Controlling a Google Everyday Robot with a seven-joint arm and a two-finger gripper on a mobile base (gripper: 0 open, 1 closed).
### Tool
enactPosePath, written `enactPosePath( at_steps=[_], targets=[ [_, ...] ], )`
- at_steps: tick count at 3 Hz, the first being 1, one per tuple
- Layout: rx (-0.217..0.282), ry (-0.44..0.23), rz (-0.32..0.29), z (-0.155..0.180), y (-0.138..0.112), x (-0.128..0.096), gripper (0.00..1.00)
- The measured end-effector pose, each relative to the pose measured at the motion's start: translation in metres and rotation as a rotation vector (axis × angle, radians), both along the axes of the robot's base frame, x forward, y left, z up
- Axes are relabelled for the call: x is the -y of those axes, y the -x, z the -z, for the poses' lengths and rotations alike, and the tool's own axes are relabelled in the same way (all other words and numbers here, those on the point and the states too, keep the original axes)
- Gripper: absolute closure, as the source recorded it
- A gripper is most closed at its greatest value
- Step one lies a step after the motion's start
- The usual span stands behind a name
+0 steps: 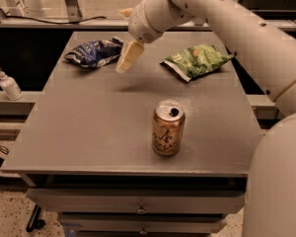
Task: Move blue chip bag near orange can
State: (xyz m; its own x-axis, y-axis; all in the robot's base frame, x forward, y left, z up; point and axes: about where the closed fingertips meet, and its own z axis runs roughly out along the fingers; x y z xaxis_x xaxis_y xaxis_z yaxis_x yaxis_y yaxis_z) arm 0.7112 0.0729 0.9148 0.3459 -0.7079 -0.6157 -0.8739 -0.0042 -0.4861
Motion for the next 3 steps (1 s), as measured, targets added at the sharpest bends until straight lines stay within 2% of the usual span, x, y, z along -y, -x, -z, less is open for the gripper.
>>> enactPosePath(
  at_steps=[1, 2, 3],
  targets=[
    [0.002, -0.024, 0.0, 0.017, -0.026, -0.031, 0.0],
    [-0.001, -0.035, 0.013, 0.028, -0.045, -0.052, 0.0],
    [-0.027, -0.047, 0.023, 0.04, -0.053, -0.068, 0.18]
  ],
)
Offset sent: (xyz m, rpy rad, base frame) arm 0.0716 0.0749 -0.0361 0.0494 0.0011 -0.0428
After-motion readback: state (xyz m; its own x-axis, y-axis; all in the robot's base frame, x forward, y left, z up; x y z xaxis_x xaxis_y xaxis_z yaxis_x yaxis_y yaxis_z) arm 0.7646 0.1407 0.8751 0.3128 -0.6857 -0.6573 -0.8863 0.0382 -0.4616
